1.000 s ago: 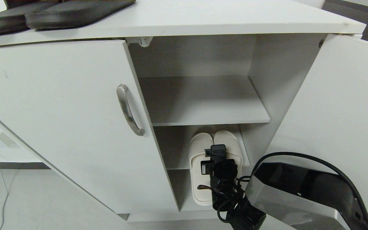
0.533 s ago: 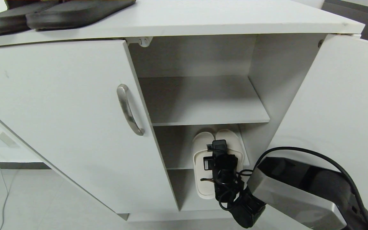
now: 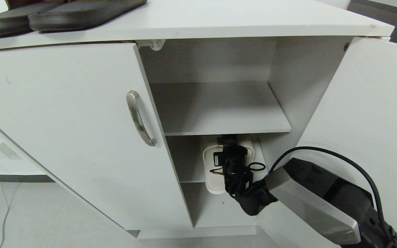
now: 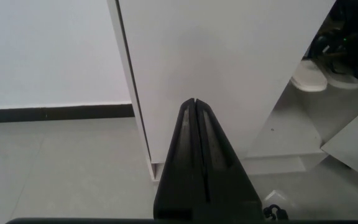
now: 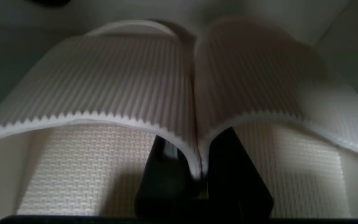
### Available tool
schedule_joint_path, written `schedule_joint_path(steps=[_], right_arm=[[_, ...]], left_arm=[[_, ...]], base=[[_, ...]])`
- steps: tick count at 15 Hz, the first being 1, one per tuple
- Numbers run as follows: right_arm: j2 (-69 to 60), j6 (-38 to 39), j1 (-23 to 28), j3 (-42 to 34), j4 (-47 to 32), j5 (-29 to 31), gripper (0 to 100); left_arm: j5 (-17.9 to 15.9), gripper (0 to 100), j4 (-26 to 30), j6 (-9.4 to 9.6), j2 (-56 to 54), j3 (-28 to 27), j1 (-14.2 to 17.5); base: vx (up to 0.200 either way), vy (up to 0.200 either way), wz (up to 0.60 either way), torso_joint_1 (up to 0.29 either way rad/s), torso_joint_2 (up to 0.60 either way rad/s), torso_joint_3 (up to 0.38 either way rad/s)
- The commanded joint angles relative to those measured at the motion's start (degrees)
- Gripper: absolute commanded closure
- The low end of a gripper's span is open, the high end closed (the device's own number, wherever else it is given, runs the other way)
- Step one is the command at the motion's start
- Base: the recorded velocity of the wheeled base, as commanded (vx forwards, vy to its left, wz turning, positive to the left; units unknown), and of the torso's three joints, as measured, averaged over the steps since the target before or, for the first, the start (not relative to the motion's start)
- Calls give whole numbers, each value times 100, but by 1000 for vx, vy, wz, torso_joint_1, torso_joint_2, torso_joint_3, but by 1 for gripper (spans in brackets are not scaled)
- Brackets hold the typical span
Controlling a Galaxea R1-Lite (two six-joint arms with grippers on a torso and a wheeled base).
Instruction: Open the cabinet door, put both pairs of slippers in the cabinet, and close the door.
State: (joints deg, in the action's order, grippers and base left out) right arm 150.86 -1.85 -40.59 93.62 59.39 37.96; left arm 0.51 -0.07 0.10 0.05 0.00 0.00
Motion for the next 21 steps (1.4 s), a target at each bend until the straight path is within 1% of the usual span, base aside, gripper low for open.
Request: schedule_joint_path(steps=[1,3,5,14,15,17,18,19,21], right_arm=[[154,18,96,552,-270,-8,100],[198,36,192,974,-543,-8,100],[374,36,245,1308,-622,1,100],[532,97,271,1369,-780,1,100],[532,97,271,1360,-780,1,0],[497,115,263,1272,-762,10,0],[418,115,245,1105,-710,10,0],[251,115,210,824,-604,10,0],[-197,115,87,-11,-253,27,0]], left_arm=[[2,100,-1,-1,4,0,0],[2,100,-1,-1,4,0,0],[2,100,-1,-1,4,0,0],[2,100,-1,-1,4,0,0],[2,100,-1,-1,4,0,0],[2,100,-1,-1,4,0,0],[2,100,-1,-1,4,0,0],[2,100,-1,-1,4,0,0],[2,100,-1,-1,4,0,0]], base=[[0,0,0,0,0,0],[0,0,0,0,0,0],[0,0,0,0,0,0],[0,0,0,0,0,0],[0,0,0,0,0,0],[0,0,0,0,0,0],[0,0,0,0,0,0],[0,0,0,0,0,0],[0,0,0,0,0,0]])
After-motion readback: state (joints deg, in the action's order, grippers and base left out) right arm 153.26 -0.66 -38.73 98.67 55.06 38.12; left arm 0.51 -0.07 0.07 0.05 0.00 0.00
